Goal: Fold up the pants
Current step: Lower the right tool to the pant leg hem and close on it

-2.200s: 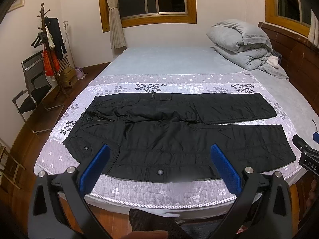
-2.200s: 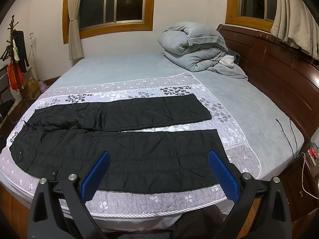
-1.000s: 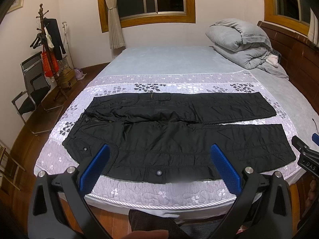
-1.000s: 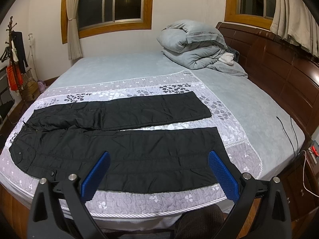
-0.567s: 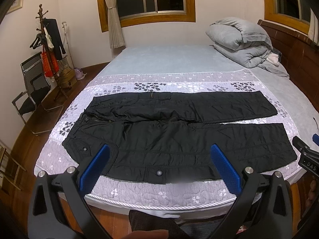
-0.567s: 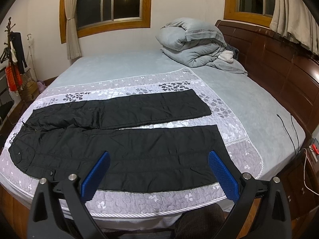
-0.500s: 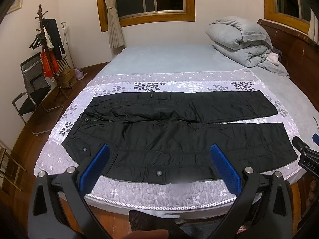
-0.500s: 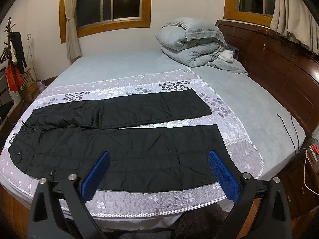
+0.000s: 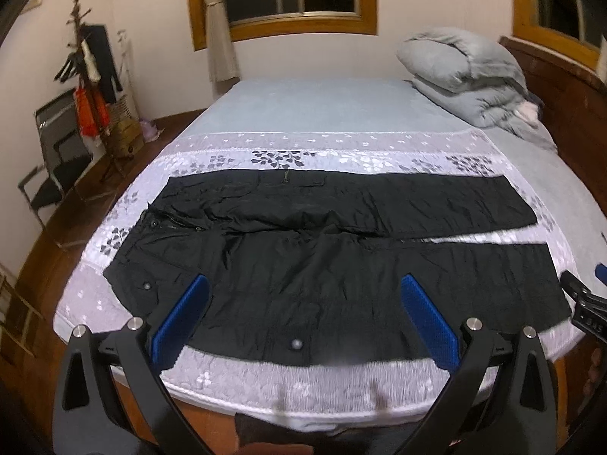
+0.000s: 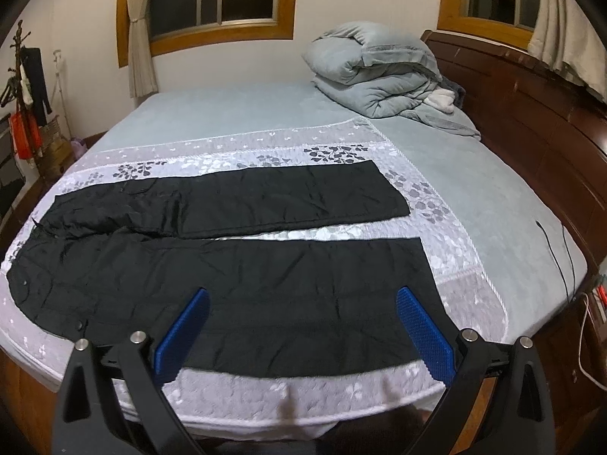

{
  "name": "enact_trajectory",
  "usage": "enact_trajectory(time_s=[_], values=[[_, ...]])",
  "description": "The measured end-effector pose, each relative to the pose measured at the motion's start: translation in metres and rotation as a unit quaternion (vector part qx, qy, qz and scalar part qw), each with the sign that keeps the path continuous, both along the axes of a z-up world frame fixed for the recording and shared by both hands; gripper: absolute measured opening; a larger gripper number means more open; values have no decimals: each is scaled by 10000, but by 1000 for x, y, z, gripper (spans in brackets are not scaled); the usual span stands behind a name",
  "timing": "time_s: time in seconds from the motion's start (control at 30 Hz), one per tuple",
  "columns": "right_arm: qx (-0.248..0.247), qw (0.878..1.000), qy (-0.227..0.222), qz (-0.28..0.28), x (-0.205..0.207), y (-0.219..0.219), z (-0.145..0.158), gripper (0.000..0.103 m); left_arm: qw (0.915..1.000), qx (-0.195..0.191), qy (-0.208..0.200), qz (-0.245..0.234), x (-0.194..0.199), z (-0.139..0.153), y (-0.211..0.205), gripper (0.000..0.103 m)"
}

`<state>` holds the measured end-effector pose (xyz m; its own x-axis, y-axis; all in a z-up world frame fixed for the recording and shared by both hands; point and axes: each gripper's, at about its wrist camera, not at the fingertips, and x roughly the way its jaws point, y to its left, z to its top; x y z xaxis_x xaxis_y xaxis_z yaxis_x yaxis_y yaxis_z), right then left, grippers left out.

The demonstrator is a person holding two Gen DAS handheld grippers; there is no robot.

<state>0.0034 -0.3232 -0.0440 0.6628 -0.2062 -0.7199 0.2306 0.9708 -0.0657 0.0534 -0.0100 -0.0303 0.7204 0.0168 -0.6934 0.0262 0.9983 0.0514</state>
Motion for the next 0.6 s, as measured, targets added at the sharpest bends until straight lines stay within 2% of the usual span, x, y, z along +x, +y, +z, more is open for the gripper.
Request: enact_trajectory(time_s=[0.1, 0.17, 0.23, 0.4, 0.47, 0.57, 0.6], values=[[105, 9999, 45, 28, 21, -21, -3, 100, 9995, -85, 286, 81, 25, -13, 5, 100], [225, 9997, 112, -8, 41, -41, -7, 100, 9958, -299, 868, 55, 57, -29, 12, 100], [177, 9996, 190, -66, 65, -60, -11, 100, 9916, -441, 1213, 15, 81, -40, 17, 100], [-29, 9990, 441, -102, 137, -115, -23, 100, 9828, -667, 1662, -442, 162, -62, 21, 100], [69, 9980, 621, -43, 173, -145, -33, 100, 9761, -886, 1853, -712, 214, -70, 21, 100], [340, 9948, 959, 83, 226, -185, -56, 100, 9603, -1297, 2166, -1187, 284, -84, 16, 100], [443, 9931, 1070, 170, 241, -196, -65, 100, 9551, -1313, 2312, -1306, 307, -90, 14, 100]])
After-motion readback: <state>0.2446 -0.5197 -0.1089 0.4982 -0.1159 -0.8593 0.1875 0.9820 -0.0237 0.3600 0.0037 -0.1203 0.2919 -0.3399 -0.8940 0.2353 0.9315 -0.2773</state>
